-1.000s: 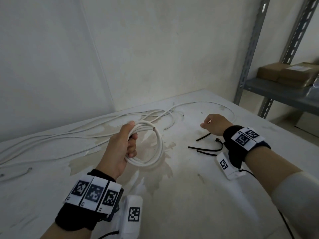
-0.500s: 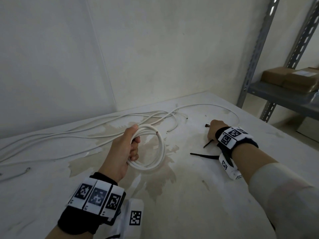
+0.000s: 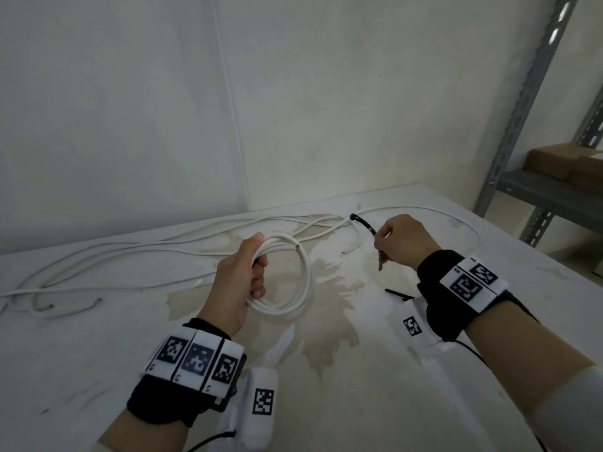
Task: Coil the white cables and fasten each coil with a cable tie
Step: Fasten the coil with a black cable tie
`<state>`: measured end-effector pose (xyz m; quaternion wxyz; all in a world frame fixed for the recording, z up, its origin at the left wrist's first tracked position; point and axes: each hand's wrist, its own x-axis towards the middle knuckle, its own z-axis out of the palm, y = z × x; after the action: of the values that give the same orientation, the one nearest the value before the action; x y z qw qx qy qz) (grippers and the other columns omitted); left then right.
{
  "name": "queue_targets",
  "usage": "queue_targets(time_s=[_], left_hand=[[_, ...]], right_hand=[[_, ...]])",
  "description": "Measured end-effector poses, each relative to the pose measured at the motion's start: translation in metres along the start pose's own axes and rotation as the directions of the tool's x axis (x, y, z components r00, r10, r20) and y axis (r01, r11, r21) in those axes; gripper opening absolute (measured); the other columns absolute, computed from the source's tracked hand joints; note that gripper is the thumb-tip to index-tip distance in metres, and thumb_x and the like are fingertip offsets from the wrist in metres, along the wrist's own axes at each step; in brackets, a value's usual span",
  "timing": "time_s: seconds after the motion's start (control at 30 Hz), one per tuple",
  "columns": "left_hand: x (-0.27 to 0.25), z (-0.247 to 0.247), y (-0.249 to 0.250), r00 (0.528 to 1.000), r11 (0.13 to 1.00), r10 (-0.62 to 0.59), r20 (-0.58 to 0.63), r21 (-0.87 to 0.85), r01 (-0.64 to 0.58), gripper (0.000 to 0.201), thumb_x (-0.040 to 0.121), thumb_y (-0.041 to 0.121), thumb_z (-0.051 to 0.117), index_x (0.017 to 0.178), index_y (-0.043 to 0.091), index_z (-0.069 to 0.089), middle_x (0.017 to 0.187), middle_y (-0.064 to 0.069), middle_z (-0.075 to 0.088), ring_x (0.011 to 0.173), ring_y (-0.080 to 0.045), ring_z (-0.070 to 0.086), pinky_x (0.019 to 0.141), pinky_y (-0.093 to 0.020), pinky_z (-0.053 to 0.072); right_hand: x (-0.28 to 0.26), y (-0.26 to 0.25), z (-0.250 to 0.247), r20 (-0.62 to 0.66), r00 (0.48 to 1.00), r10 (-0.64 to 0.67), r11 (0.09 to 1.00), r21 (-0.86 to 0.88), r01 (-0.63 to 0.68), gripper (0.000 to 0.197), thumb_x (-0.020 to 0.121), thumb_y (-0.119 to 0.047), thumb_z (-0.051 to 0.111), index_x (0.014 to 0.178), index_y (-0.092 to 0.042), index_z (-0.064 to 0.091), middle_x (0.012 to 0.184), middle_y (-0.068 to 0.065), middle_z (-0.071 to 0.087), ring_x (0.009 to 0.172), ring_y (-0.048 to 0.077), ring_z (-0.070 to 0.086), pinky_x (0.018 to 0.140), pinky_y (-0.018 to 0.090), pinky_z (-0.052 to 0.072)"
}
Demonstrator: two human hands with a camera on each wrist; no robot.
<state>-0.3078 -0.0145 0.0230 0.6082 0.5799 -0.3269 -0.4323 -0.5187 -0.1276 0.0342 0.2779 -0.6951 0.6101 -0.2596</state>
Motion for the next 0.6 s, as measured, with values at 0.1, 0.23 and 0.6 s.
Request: queue_targets(time_s=[0.1, 0.23, 0.6], left_hand=[[-0.002, -0.013, 0.001, 0.999, 1.000, 0.016, -0.045, -0.018, -0.016, 0.039, 0.092, 0.037, 0.050, 0.063, 0.012, 0.045, 0.039, 0.009, 0.025, 0.038, -0.008, 0.022, 0.043, -0.023, 0.023], [-0.006, -0.031, 0.005, 0.990, 0.998, 0.041, -0.137, -0.045, -0.047, 0.039, 0.091, 0.035, 0.051, 0.061, 0.012, 0.045, 0.037, 0.009, 0.026, 0.036, -0.007, 0.023, 0.039, -0.020, 0.024], [-0.028, -0.069, 0.011, 0.920, 0.984, 0.145, -0.365, -0.044, -0.172, 0.036, 0.088, 0.031, 0.054, 0.059, 0.010, 0.050, 0.037, 0.007, 0.029, 0.034, -0.007, 0.027, 0.038, -0.018, 0.028]], right_hand=[[-0.029, -0.032, 0.012, 0.051, 0.986, -0.156, 0.977, 0.153, 0.147, 0.020, 0.081, 0.001, 0.056, 0.066, -0.012, 0.056, 0.058, 0.003, 0.060, 0.046, 0.007, 0.058, 0.045, 0.015, 0.044], [-0.065, -0.070, 0.033, 0.122, 0.934, -0.336, 0.878, 0.398, 0.264, 0.022, 0.081, 0.009, 0.056, 0.069, -0.009, 0.054, 0.055, 0.003, 0.055, 0.038, 0.004, 0.056, 0.041, 0.012, 0.040], [-0.109, -0.099, 0.099, 0.286, 0.898, -0.336, 0.893, 0.401, 0.206, 0.021, 0.075, 0.005, 0.060, 0.066, -0.012, 0.051, 0.045, -0.001, 0.057, 0.042, 0.011, 0.058, 0.050, 0.025, 0.045]])
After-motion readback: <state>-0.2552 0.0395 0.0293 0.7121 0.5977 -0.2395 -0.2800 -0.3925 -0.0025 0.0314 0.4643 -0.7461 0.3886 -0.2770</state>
